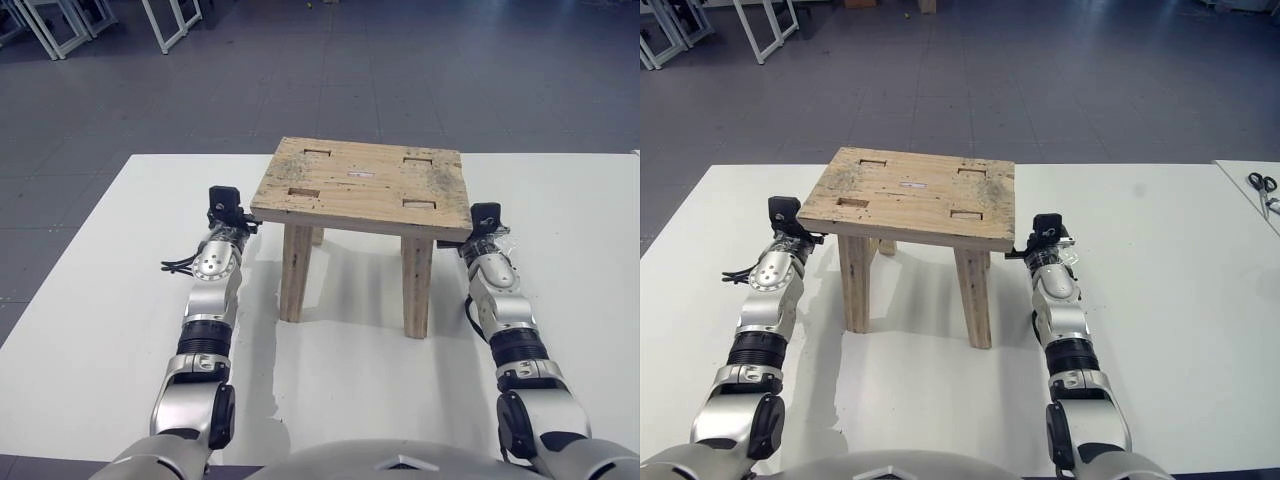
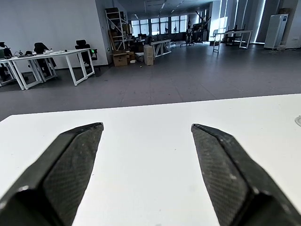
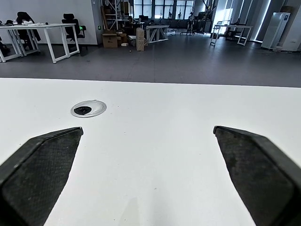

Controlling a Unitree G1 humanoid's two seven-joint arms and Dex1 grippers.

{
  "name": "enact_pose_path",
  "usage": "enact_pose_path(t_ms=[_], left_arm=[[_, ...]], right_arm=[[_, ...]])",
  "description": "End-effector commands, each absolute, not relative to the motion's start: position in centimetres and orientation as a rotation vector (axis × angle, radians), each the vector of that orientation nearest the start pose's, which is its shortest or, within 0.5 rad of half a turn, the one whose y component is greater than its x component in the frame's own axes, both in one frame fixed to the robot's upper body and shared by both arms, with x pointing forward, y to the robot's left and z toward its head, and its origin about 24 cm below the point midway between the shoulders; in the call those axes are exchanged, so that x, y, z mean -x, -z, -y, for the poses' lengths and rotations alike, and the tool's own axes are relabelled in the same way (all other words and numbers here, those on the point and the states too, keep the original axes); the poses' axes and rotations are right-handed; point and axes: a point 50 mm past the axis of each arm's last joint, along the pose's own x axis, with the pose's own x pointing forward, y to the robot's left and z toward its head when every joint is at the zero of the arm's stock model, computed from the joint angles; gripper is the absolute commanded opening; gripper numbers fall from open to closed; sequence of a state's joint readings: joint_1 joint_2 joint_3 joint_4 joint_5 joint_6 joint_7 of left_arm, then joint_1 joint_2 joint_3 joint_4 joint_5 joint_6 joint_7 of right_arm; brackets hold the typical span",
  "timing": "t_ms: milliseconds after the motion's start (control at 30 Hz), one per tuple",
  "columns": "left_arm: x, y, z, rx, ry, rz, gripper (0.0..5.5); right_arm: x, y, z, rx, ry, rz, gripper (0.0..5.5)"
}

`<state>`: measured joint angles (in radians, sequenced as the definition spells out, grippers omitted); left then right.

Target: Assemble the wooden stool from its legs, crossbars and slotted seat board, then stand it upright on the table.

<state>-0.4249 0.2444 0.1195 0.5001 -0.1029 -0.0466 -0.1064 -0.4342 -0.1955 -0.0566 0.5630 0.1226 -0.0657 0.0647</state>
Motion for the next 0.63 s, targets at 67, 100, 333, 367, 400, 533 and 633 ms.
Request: enact_pose_path(t_ms=[67, 100, 333, 367, 400, 533, 633], left_arm=[[-33.0, -6.4, -20.7, -0.09, 0.026, -0.02, 3.46], [-33.0, -6.4, -20.7, -0.088, 0.024, -0.018, 3.46], [-32.5, -6.3, -20.8, -0.065, -0.003, -0.021, 3.46], [-32.4, -6.1, -21.0, -0.072, -0.008, -0.03, 3.46], [-32.2, -5.9, -21.1, -0.077, -0.011, -0.037, 3.46], [-32.0, -5.8, -21.2, -0.086, -0.013, -0.044, 3.46], [-32.0, -5.9, -21.1, -0.086, -0.008, -0.043, 3.46]], right_arm=[[-33.7, -5.3, 18.0, 0.053, -0.005, -0.037, 5.12], [-33.8, -5.4, 18.0, 0.053, -0.004, -0.034, 5.12], [-33.1, -4.9, 17.7, 0.051, 0.004, -0.044, 5.12], [-33.1, -4.8, 17.7, 0.053, 0.005, -0.048, 5.12], [-33.0, -4.7, 17.7, 0.054, 0.007, -0.051, 5.12], [-32.7, -4.5, 17.9, 0.063, 0.02, -0.062, 5.12], [-32.7, -4.5, 18.1, 0.066, 0.031, -0.064, 5.12]])
